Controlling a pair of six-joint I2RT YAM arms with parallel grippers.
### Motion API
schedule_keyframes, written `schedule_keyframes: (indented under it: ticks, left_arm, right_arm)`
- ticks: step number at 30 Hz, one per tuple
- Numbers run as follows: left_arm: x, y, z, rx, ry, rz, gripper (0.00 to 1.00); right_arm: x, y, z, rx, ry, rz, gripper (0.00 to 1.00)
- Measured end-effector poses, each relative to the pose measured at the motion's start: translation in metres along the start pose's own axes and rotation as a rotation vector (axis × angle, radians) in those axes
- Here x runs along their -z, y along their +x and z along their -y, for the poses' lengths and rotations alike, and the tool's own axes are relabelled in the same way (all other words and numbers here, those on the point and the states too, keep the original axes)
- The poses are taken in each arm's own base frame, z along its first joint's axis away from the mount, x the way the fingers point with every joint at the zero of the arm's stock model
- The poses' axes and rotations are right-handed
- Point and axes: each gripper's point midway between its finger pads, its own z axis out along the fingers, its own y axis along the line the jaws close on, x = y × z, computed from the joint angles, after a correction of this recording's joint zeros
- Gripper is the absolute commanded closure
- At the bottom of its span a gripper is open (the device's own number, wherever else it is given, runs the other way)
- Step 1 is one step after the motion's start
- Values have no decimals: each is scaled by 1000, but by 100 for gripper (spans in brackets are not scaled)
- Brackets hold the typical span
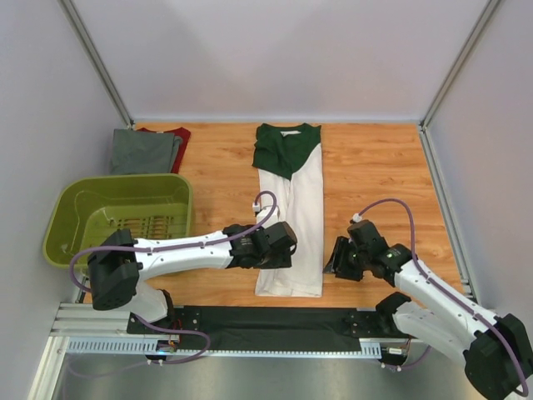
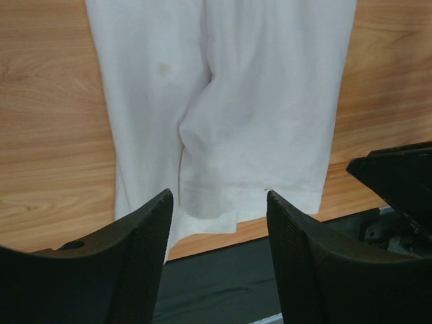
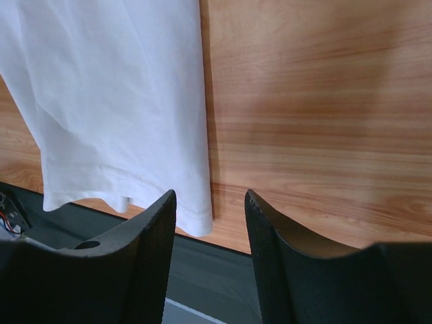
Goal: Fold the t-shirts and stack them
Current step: Fold the tshirt
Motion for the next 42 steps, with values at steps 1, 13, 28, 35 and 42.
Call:
schedule_keyframes:
  ticks: [1, 13, 28, 35, 42]
  left_arm:
    - [0, 1, 1, 4, 4, 2, 35]
    - [-20, 21, -12, 44, 14, -20, 36]
    - [-26, 26, -5, 52, 34, -41, 40]
    - [-28, 29, 1, 53, 50, -64, 43]
    - [-39, 32, 10, 86, 21, -90, 47]
  right_arm:
    - [-1, 3, -1, 6, -3, -8, 53]
    - [-18, 26, -1, 59, -5, -68, 64]
    - [-25, 29, 7, 49, 40, -73, 100]
    - [-19, 30, 14, 34, 18, -24, 100]
    - [-22, 34, 16, 19, 27, -42, 97]
